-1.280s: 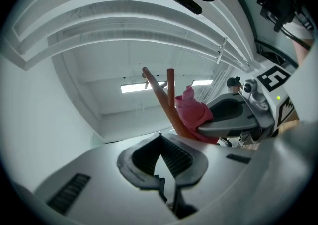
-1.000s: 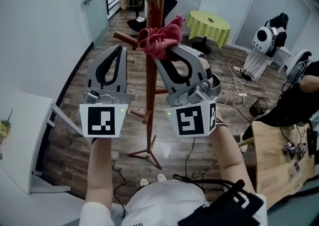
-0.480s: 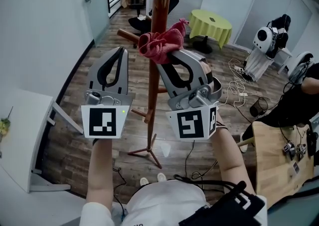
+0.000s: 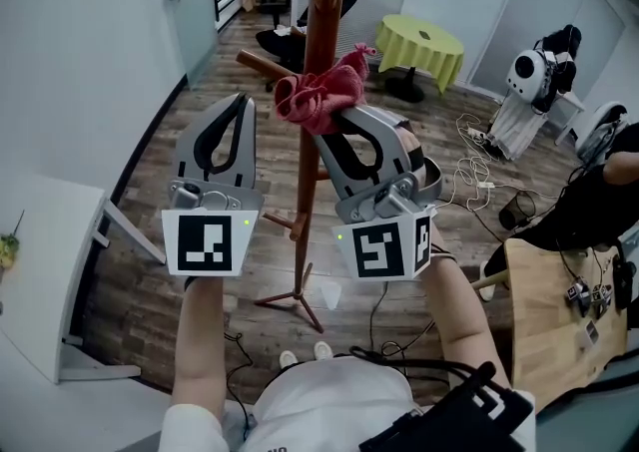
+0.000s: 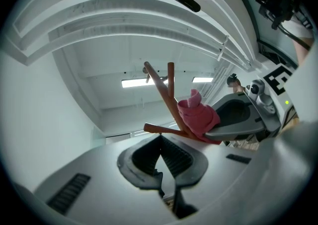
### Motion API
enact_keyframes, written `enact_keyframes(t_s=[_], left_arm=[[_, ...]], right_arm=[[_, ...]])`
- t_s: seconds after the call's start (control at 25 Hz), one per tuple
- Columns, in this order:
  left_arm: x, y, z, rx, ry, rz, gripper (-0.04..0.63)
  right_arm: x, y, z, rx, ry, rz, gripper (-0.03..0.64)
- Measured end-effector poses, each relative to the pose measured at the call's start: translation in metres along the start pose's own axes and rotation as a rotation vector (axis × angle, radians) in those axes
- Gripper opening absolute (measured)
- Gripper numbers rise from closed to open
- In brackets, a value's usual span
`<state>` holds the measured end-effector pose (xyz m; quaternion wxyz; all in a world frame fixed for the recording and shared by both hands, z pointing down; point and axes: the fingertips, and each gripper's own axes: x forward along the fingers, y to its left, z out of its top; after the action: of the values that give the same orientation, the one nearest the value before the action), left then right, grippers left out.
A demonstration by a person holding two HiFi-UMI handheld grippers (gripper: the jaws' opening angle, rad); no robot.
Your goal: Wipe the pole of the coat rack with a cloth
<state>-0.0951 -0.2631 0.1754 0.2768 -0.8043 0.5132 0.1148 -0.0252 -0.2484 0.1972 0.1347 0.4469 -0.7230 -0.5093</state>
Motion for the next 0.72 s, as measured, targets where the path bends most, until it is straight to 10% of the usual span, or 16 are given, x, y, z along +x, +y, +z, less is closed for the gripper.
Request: enact_keyframes(t_s=[0.72], left_arm=[[-0.006,-0.006,-0.013,-0.008,0.024,-0.008,0.012]], right_arm=[[-0.006,0.023,-0.009,-0.008,0.026,0.035,0.083]])
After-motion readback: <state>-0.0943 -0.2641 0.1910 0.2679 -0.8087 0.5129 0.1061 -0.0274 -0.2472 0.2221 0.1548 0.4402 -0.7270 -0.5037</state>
